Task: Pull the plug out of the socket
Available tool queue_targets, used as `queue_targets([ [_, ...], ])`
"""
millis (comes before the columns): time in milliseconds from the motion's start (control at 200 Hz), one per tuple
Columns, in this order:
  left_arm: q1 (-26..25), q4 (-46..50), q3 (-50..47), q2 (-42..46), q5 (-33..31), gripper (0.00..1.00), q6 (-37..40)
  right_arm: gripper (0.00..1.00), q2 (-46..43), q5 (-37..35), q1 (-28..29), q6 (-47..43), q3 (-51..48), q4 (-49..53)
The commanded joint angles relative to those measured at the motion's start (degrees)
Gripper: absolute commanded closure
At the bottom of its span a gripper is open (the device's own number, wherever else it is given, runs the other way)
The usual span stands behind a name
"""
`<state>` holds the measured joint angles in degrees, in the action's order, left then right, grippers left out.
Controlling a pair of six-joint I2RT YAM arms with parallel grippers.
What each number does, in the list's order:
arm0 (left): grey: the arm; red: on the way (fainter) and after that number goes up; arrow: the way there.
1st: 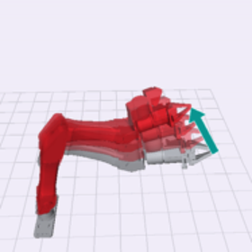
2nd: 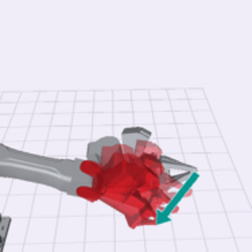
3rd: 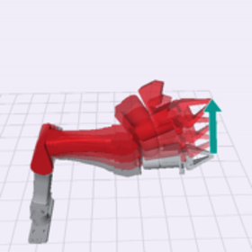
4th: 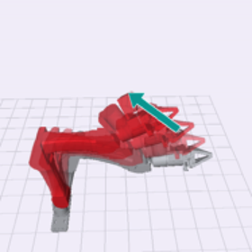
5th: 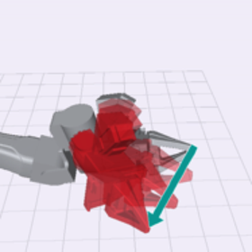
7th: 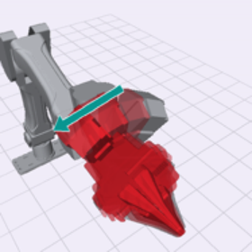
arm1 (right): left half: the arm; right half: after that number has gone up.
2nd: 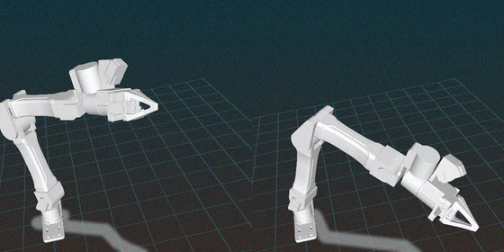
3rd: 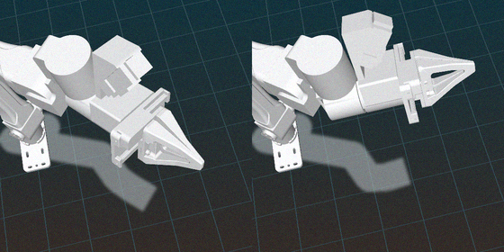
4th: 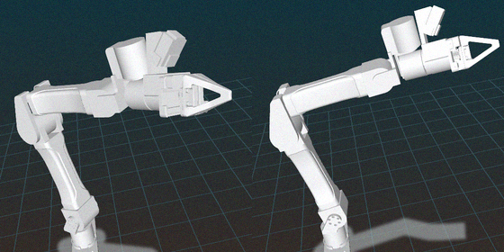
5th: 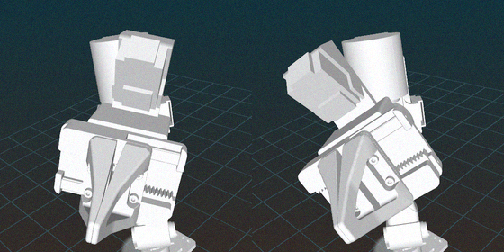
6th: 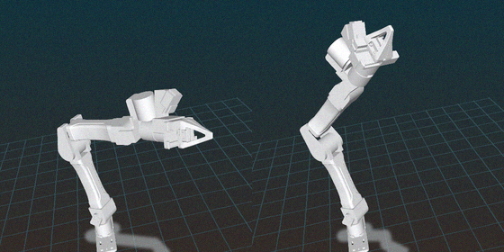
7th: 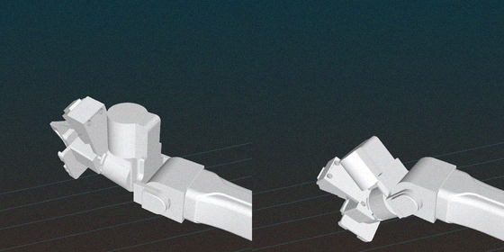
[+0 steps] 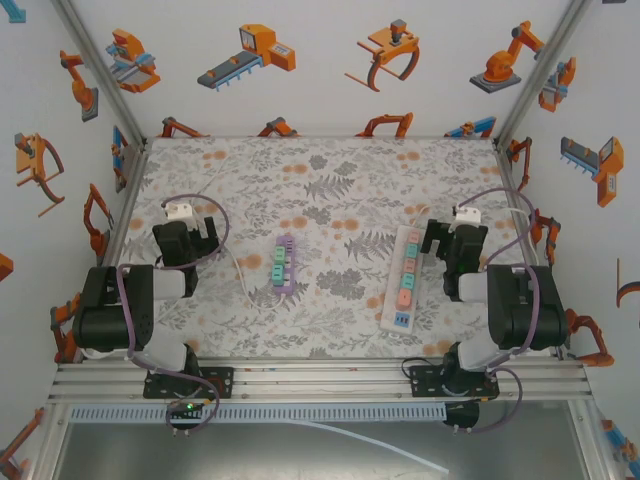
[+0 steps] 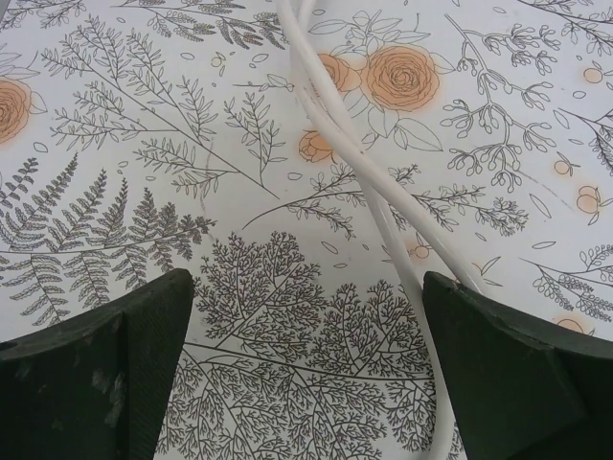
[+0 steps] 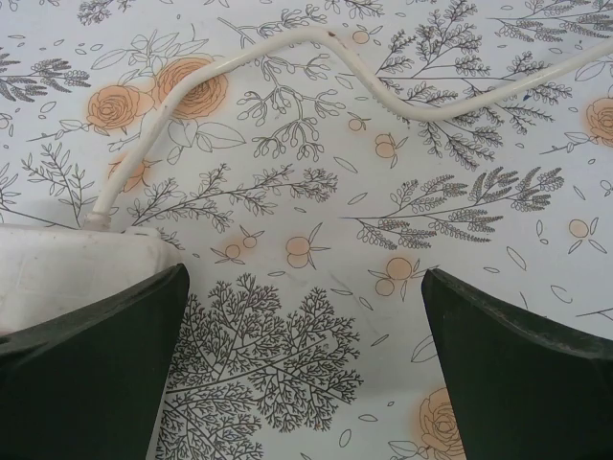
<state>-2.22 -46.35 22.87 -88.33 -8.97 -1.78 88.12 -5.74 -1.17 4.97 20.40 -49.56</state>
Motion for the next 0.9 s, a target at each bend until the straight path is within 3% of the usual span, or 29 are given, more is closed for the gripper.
queue_targets([
  [0, 0.0, -1.9, 0.2, 0.1, 0.3, 0.03, -1.0, 0.01, 0.3, 0.0, -0.4, -0.6, 1.6, -0.6],
  [696, 0.1, -1.9, 0.2, 0.1, 0.5, 0.03, -0.9, 0.01, 0.1, 0.0, -0.4, -0.6, 1.6, -0.6],
  [896, 0.1, -1.9, 0.2, 0.1, 0.5, 0.03, -0.9, 0.01, -9.1, -0.6, -0.4, -0.5, 1.1, 5.5],
])
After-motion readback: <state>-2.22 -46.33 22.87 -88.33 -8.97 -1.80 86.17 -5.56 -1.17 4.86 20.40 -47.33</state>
